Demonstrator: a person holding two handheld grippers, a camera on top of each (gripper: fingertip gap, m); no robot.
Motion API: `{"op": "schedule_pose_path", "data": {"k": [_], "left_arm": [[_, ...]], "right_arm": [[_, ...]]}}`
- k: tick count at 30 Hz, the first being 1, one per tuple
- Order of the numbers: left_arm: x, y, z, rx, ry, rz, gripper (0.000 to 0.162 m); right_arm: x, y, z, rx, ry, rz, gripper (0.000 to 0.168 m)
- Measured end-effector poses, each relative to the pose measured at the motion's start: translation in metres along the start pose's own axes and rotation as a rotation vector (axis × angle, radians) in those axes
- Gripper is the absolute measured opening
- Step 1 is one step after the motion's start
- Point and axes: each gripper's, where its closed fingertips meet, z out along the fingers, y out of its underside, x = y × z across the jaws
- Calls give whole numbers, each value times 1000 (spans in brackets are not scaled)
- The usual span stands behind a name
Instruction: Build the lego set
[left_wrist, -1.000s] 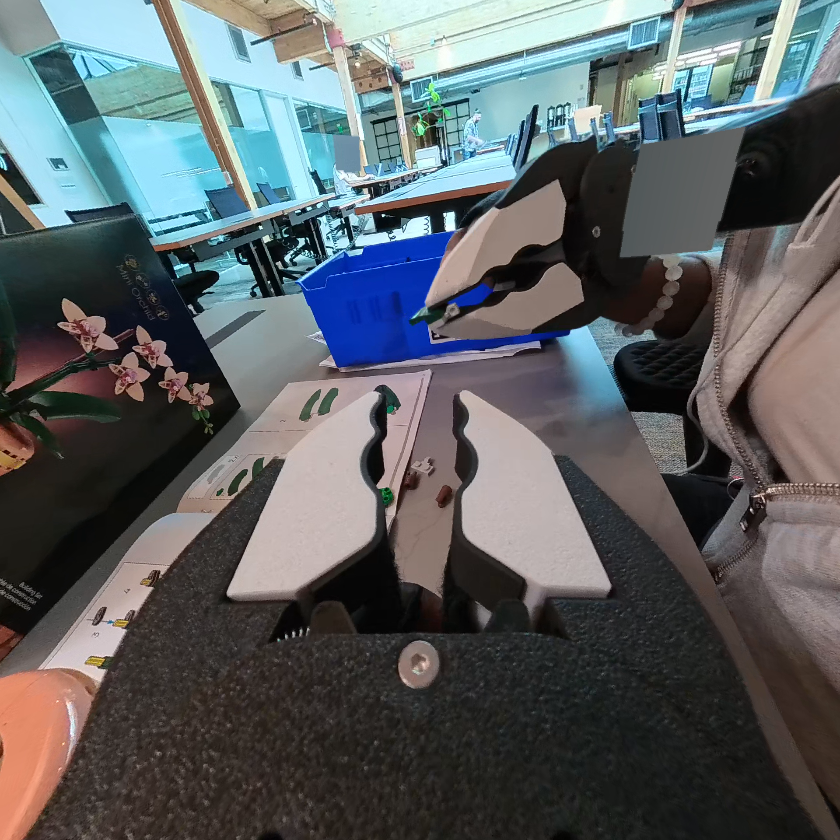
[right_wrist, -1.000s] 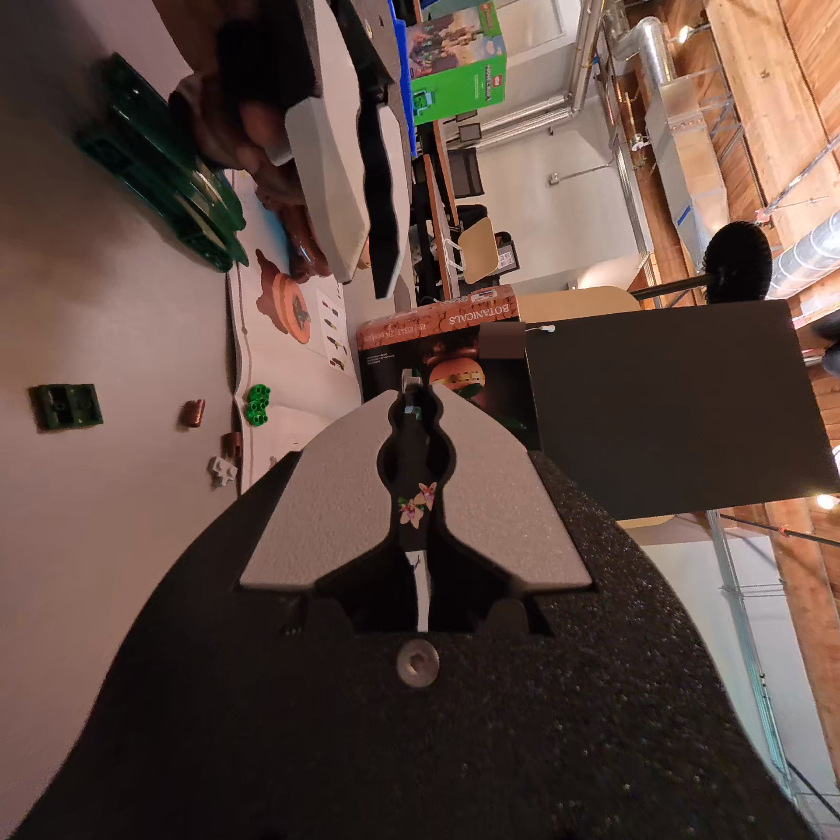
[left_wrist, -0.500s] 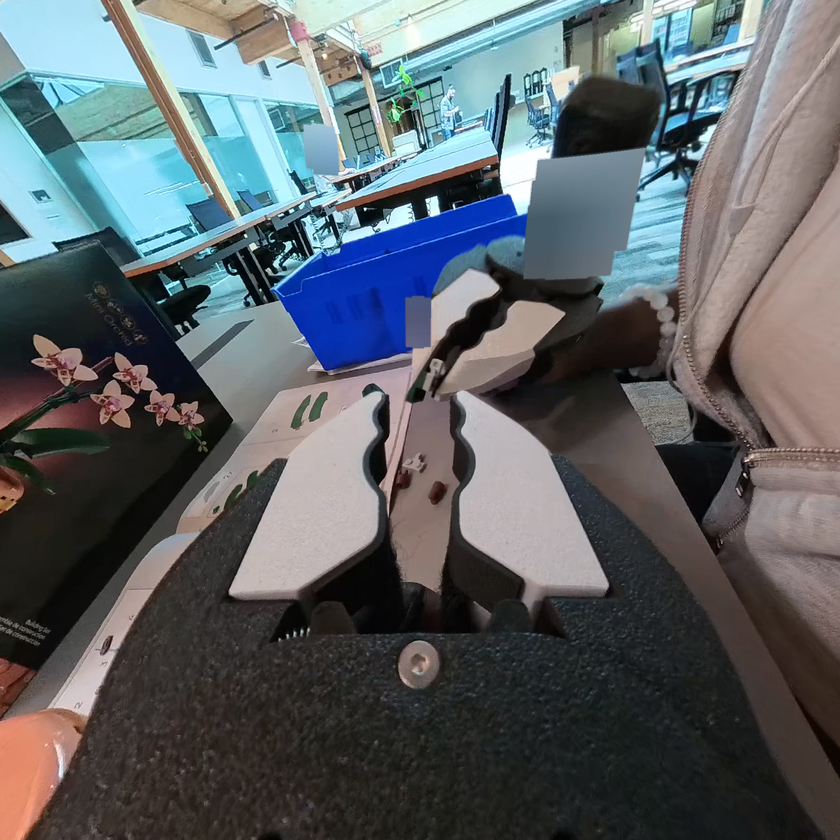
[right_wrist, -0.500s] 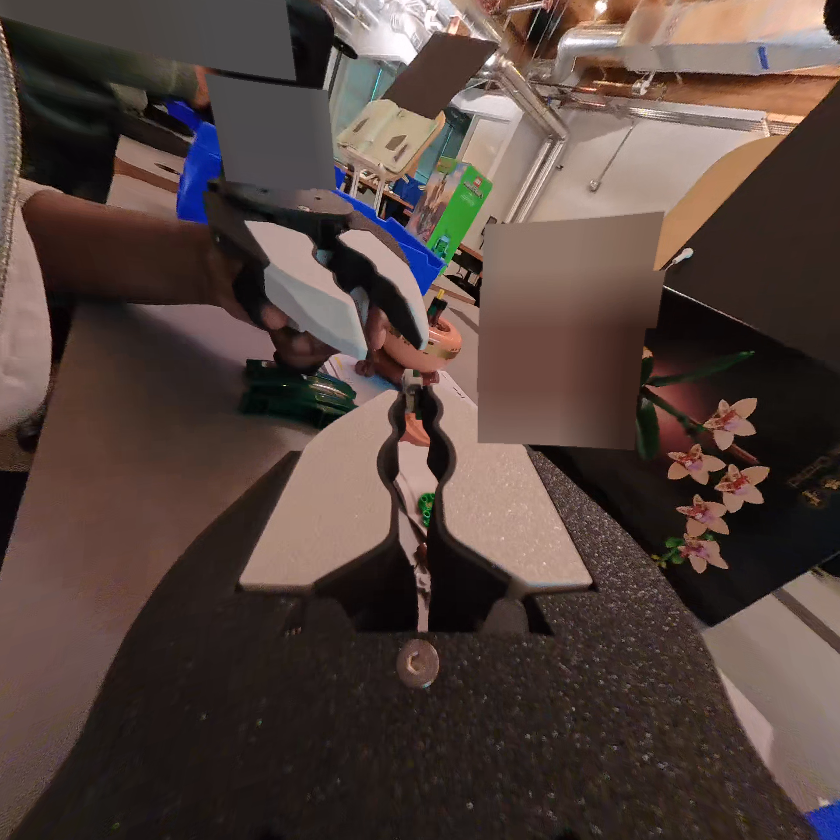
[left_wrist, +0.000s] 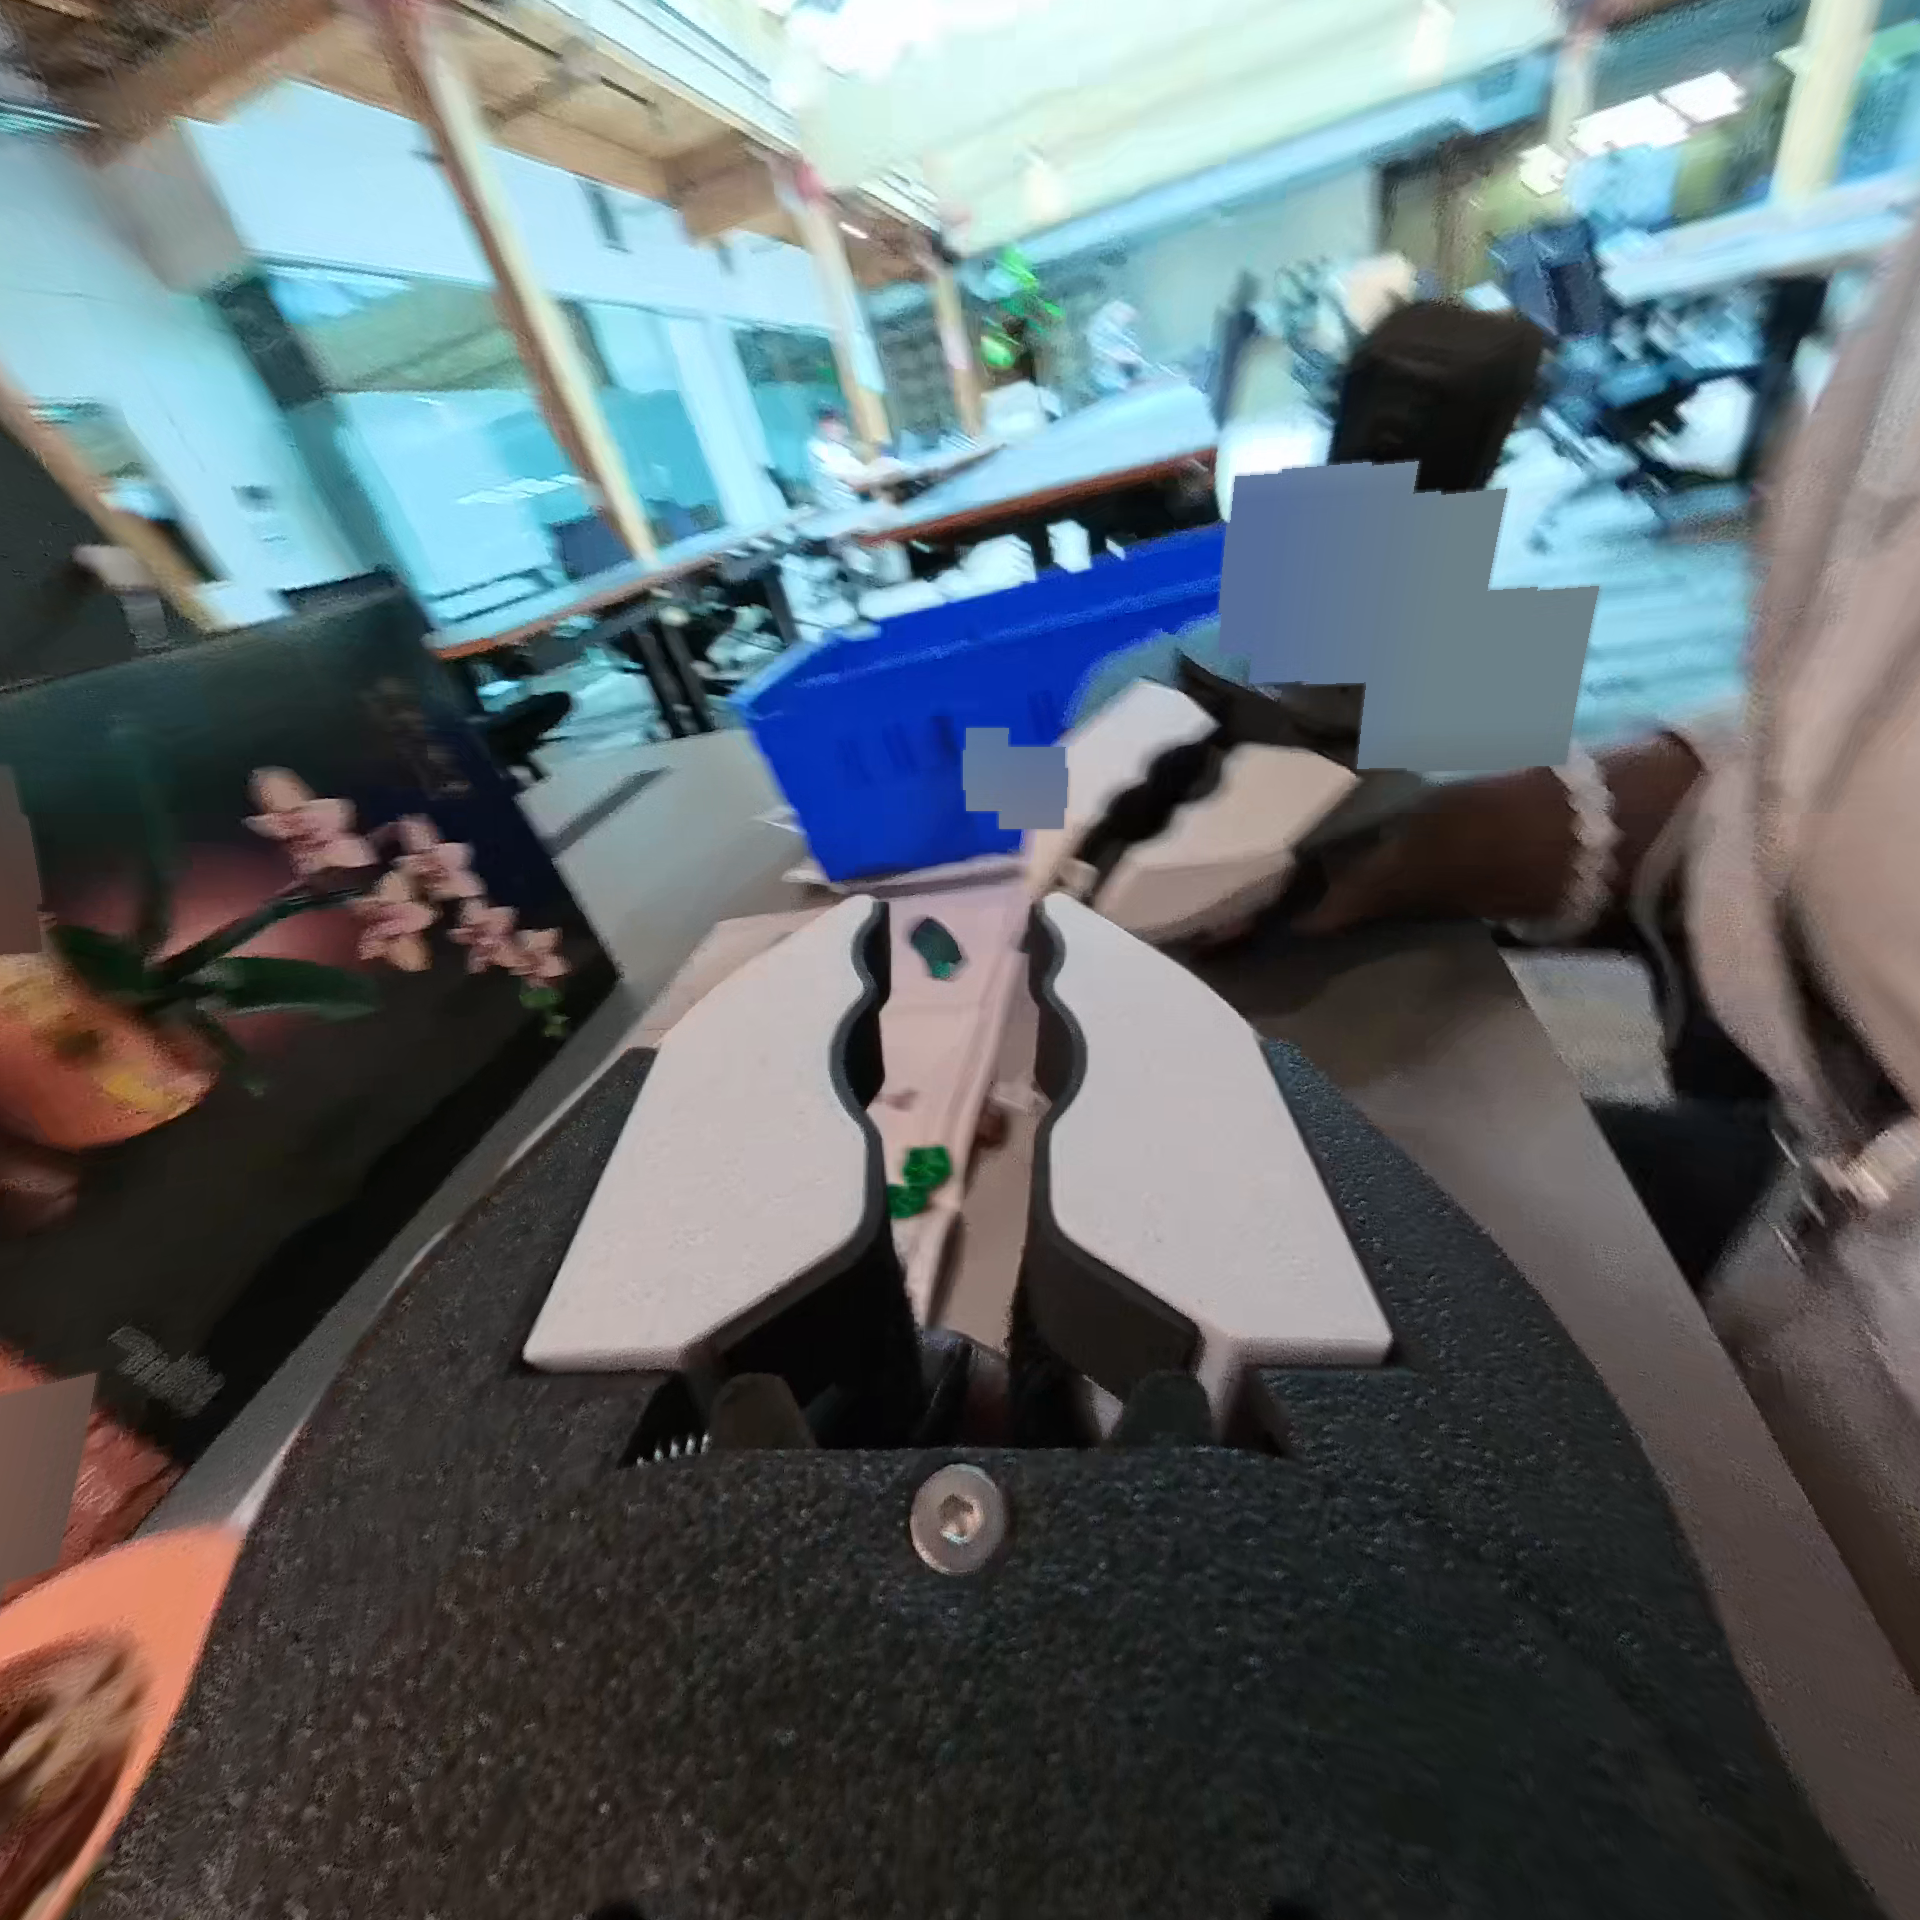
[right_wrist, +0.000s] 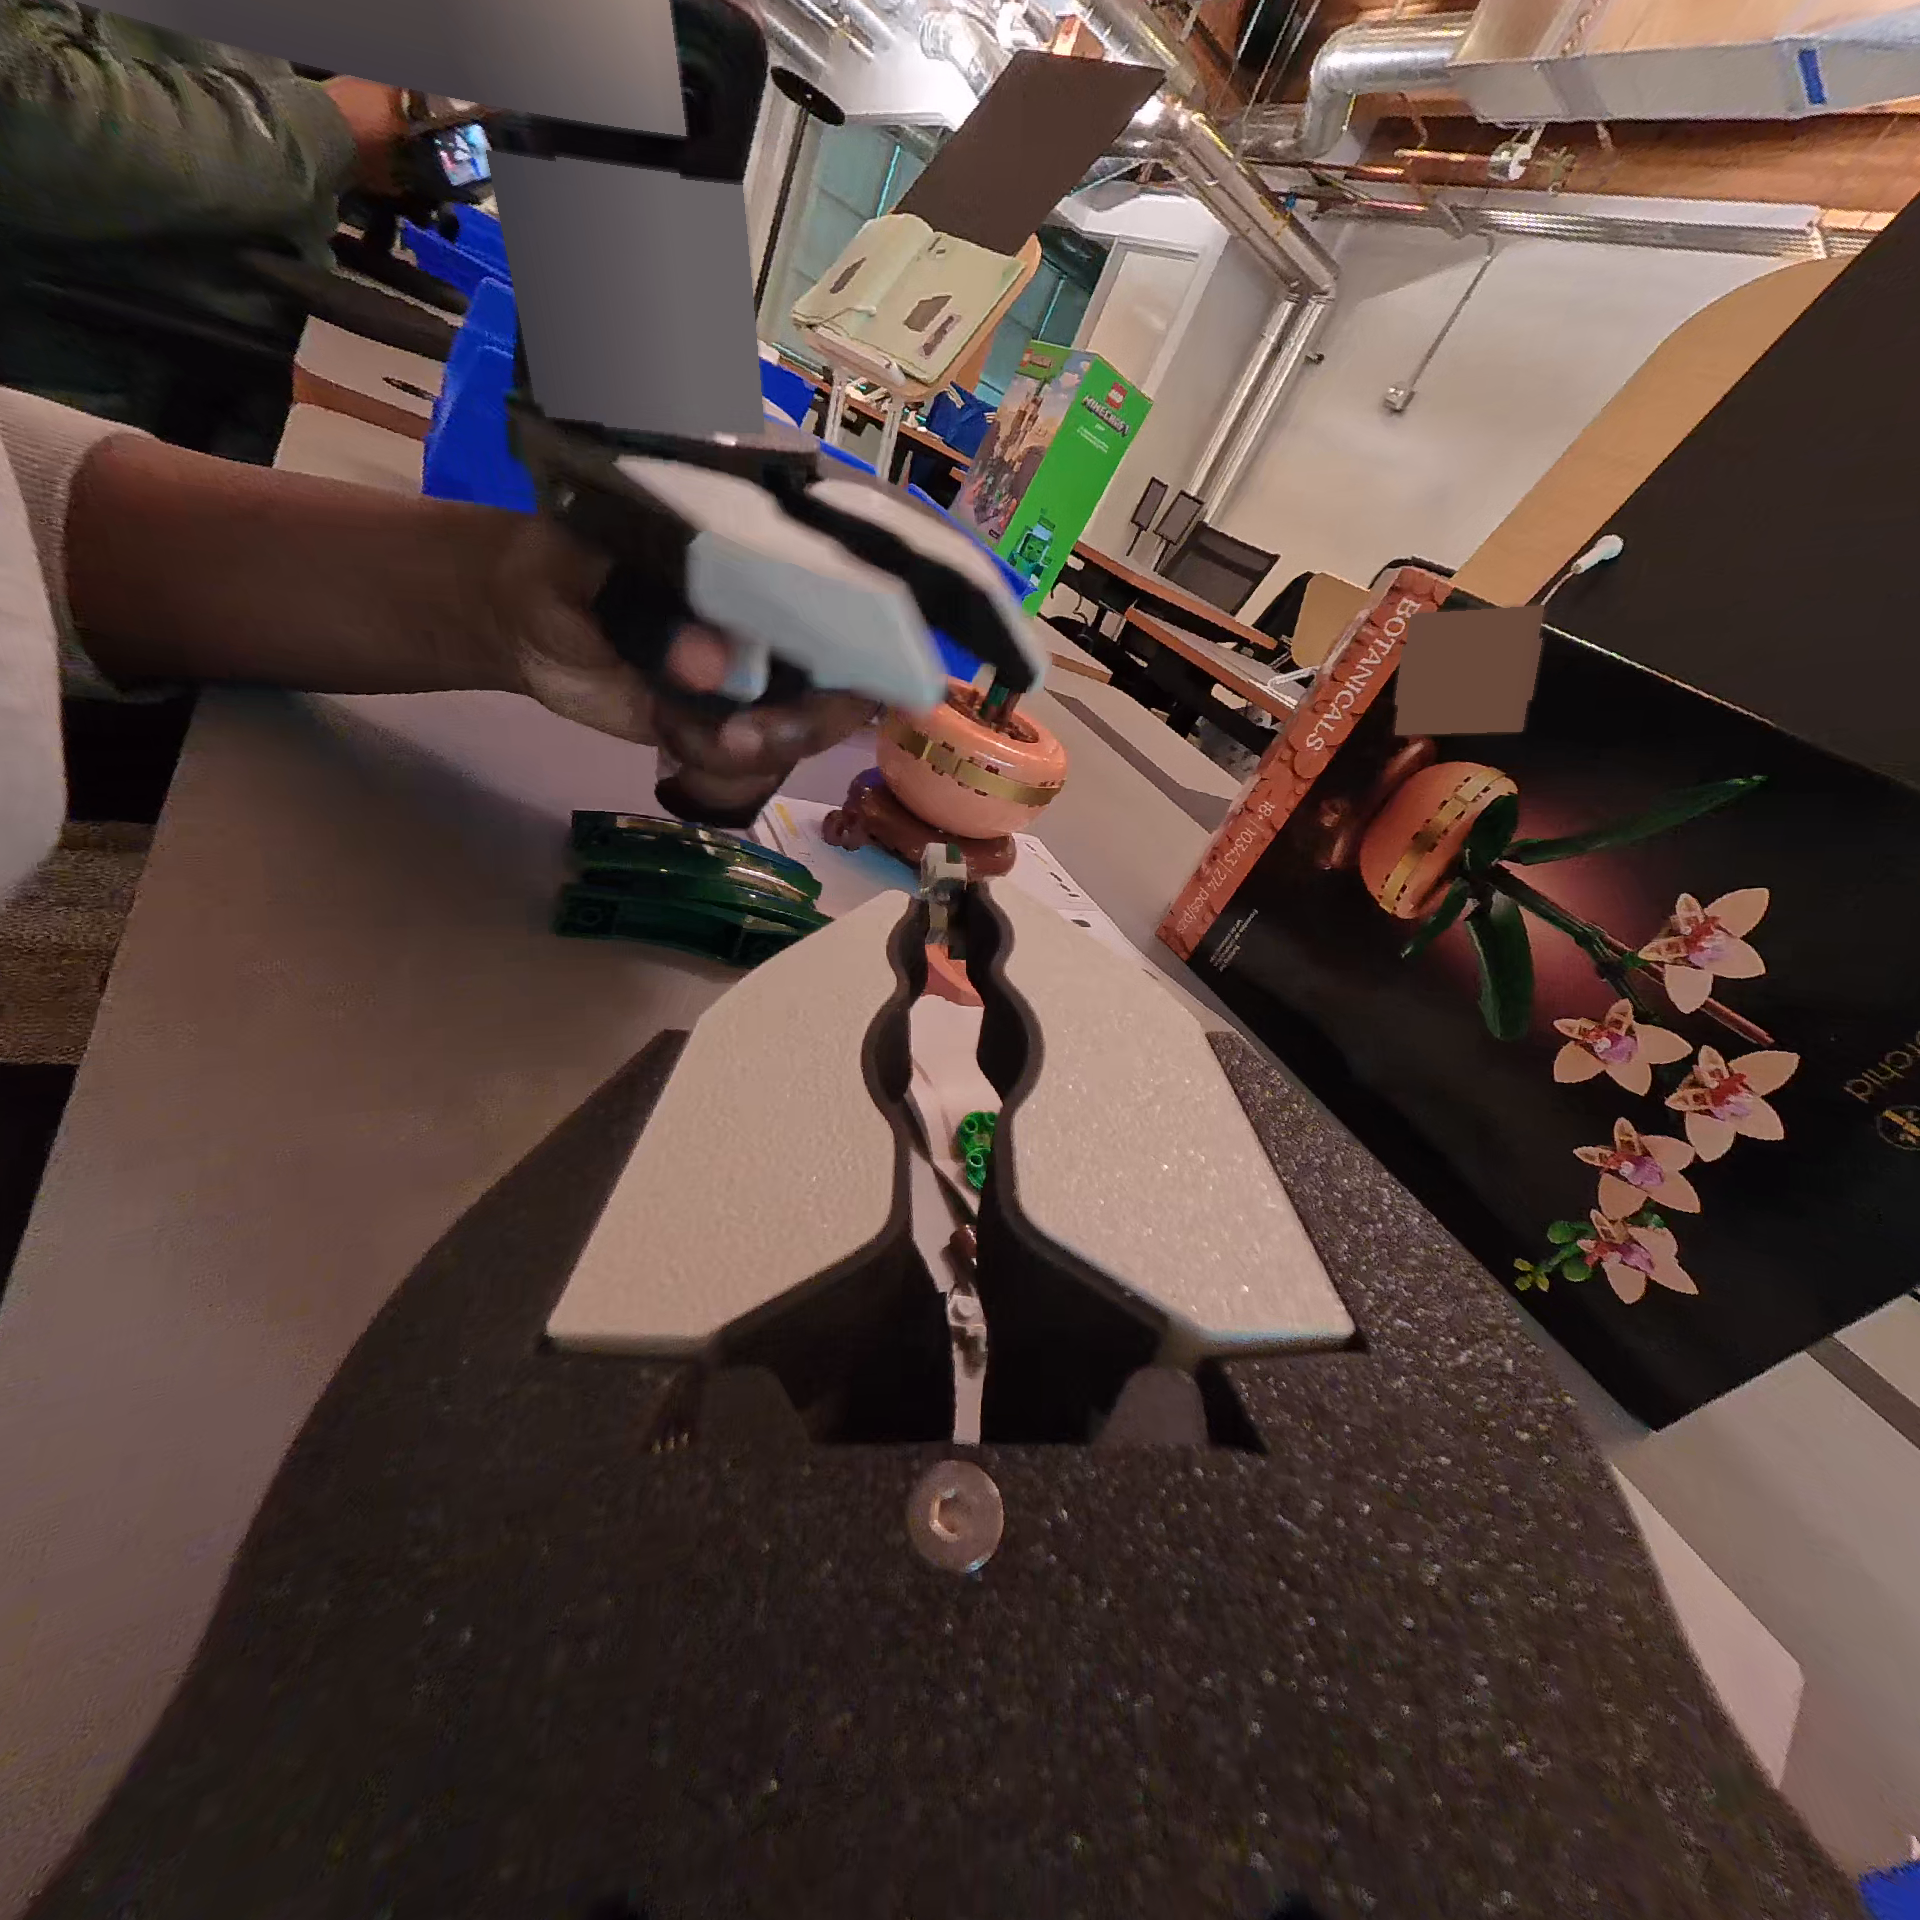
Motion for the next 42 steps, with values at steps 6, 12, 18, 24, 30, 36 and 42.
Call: {"op": "schedule_pose_path", "data": {"k": [6,12,18,24,30,36,42], "left_arm": [[-78,-72,-34,378,-582,-252,17],[-127,-144,-38,538,-751,-81,13],[-93,-83,-20,395,-722,-389,13],[-22,-4,-55,76,-840,-578,13],[-20,-50,-51,39,-737,-200,13],[19,-38,29,46,-1,44,28],[34,-31,30,106,223,-41,34]], "right_arm": [[6,0,-5,-1,39,7,7],[5,-5,-10,41,22,34,7],[10,-11,-18,89,22,93,7],[8,-10,-14,75,5,96,7],[7,-13,-19,95,2,122,7],[7,-14,-19,102,-4,139,7],[8,-14,-19,106,-17,161,7]]}}
